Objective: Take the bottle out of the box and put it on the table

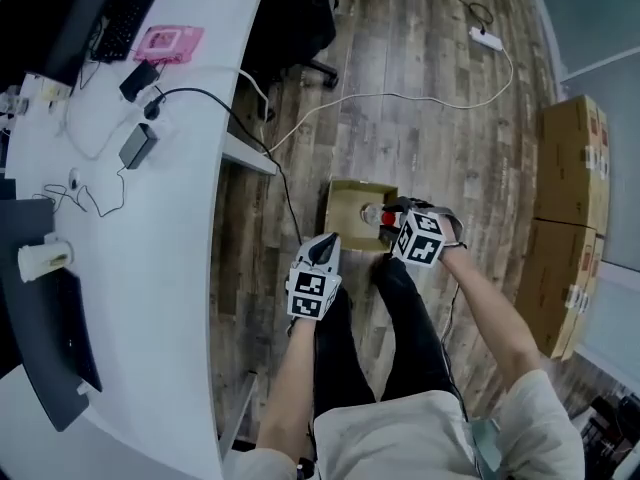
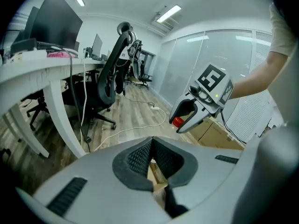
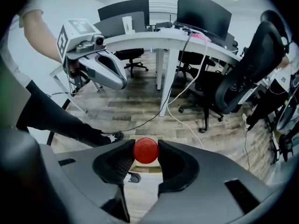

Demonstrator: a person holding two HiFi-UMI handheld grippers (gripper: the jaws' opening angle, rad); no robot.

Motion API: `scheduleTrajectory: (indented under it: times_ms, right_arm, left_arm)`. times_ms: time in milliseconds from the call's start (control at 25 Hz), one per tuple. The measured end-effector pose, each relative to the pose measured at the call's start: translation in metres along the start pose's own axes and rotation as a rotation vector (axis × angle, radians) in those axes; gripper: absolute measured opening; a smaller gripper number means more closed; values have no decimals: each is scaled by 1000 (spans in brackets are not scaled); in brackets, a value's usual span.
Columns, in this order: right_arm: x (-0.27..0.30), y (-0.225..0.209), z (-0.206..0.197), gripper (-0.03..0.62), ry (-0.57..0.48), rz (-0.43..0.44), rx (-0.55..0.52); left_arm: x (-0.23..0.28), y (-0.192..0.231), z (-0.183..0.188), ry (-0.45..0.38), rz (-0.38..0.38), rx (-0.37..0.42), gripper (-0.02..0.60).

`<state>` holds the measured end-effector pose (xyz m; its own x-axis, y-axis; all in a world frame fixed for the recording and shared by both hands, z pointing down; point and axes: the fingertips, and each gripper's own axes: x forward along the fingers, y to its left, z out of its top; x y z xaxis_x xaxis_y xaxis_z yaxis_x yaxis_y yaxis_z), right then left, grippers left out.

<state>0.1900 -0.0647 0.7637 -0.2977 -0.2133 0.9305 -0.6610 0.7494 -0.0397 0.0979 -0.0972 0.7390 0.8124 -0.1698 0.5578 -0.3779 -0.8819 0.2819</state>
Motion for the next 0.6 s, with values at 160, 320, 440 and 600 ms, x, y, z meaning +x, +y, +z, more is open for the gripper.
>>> scheduleTrajectory:
  times_ms: [160, 320, 440, 600]
  right_arm:
    - [-72, 2, 45, 181, -17, 12, -48]
    - [-136, 2, 97, 181, -33, 23, -141]
    - [-180, 0, 136, 181, -48, 30, -206]
    - [-229, 13, 175, 181, -72, 42, -266]
  left_arm:
    - [-39, -13, 52, -18, 2, 19, 12]
    - [-81, -15, 103, -60, 18, 39, 12]
    - [-110, -16, 136, -86, 33, 48, 12]
    - [-153, -23, 162, -124, 63, 49, 12]
